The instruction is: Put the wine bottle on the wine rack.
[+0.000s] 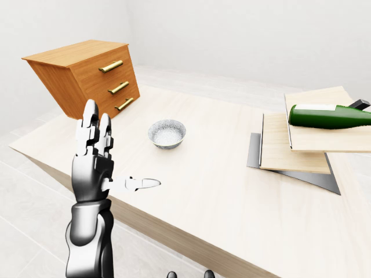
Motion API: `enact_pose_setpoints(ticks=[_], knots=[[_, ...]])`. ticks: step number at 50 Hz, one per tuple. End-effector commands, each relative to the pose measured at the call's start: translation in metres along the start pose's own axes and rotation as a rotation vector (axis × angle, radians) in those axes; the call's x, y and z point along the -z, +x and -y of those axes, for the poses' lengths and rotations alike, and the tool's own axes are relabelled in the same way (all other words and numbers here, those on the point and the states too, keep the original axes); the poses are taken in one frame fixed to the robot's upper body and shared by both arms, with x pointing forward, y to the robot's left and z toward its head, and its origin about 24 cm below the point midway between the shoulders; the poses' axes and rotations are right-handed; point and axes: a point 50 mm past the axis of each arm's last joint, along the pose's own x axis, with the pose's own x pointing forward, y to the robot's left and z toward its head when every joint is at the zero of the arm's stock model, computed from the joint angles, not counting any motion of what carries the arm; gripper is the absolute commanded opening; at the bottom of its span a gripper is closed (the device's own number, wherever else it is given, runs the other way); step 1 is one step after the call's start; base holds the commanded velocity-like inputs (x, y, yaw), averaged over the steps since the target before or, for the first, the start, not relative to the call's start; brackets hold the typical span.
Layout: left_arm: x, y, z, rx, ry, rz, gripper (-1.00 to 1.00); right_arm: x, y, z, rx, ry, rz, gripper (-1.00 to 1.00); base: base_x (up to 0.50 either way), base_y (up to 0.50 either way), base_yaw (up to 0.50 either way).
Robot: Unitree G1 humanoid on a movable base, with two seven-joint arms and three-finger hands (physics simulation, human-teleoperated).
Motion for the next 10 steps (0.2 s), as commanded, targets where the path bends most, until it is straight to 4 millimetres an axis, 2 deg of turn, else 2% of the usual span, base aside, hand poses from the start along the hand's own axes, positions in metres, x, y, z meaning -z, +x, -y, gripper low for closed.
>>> enact_pose_setpoints(ticks=[1,10], knots=[[-0.004,-0.001,-0.001,0.001,0.0,0.015,1.0,0.001,-0.006,-0.026,-0.107,0.0,-0.051,1.0,0.0,0.0,0.0],[-0.013,-0.003,-0.001,0.002,0.002,0.05,1.0,-0.003,-0.012,-0.038,-0.16,0.002,-0.057,1.0,0.0,0.0,0.0]])
